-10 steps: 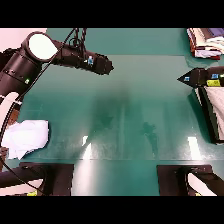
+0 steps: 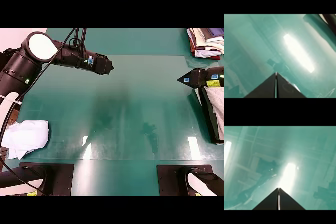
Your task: Fold the shirts.
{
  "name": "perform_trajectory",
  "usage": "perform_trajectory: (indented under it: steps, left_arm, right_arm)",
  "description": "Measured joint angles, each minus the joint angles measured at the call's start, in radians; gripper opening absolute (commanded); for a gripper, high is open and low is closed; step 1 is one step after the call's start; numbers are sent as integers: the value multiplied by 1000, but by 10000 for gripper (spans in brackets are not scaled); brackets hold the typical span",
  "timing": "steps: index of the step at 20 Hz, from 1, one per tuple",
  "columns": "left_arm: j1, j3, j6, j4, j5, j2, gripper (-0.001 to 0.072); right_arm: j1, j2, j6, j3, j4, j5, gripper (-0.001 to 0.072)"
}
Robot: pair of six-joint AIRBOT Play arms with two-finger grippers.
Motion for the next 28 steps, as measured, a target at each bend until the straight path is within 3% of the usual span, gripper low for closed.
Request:
perform_trajectory:
  steps: [7,11,18,19,21,22,27,28]
  left_arm:
    - [10,4,0,1,19,8,24]
    - [90,8,-1,92,-196,83,24]
    - [310,-183,-37,483,-557,363,27]
    - [338,-233,-51,547,-595,395,68]
    - [387,-331,-76,641,-643,438,664]
    - [405,-379,-87,669,-650,451,699]
    - [483,-630,-143,760,-582,479,699]
    - [497,-678,-154,772,-559,481,669]
  right_arm:
    - [0,0,0,0,0,34,18]
    - [0,0,0,0,0,42,18]
    - [0,0,0,0,0,46,18]
    - [0,0,0,0,0,46,18]
    - [0,0,0,0,0,46,18]
    - [0,0,0,-3,0,45,18]
    - [0,0,0,-66,0,44,18]
    - [0,0,0,-83,0,45,18]
